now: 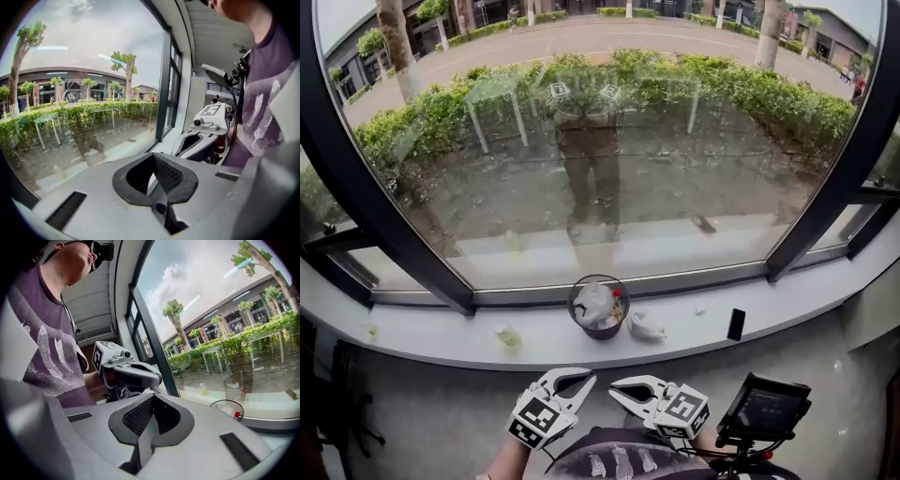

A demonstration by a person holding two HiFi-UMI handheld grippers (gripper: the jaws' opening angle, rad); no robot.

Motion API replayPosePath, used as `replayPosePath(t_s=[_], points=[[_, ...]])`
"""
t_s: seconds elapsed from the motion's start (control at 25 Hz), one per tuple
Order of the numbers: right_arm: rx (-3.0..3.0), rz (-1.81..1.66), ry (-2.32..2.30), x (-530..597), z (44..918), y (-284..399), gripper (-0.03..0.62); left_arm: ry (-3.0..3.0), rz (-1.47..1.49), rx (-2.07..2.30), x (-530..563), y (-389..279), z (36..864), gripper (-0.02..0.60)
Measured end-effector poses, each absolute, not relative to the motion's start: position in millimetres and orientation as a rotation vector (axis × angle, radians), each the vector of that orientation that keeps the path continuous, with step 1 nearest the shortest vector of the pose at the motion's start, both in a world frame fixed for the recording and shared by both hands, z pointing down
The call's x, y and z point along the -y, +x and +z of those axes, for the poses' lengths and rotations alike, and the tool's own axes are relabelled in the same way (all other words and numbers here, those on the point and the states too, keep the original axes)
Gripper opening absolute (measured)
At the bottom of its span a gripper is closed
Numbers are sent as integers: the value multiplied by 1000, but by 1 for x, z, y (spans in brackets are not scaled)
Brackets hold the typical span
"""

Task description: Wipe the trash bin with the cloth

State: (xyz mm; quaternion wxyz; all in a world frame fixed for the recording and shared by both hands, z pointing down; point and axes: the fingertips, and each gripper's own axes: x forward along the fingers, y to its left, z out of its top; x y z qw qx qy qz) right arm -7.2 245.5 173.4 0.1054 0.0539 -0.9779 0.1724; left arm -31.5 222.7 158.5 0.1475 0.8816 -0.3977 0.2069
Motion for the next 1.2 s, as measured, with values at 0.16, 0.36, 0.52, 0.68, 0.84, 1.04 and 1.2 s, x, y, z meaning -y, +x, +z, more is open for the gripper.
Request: replayPosePath(t_s=[0.16,0.36,0.52,0.68,0.84,1.04,1.2], points=[[2864,419,45,-202,187,-4,-2,2527,769,1252,-177,-35,168,-2],[2776,420,43,-166,204,10,-2,2518,944,1214,-158,-26,194,-2],[2694,424,87,-144,235,6,-2,2520,977,1128,-145,-29,235,-2],[2590,422,175,-122,273,4,-2,2541,1184,1047,-130,-45,284,-2],[2435,394,318,-76,340,17,-2,2618,1219,893,-112,-53,324,-2],[2208,341,384,-25,448,41,99,2693,1354,704,-99,-60,376,-2],[2116,182,331,-5,510,44,291,2667,1123,721,-92,-58,394,-2]])
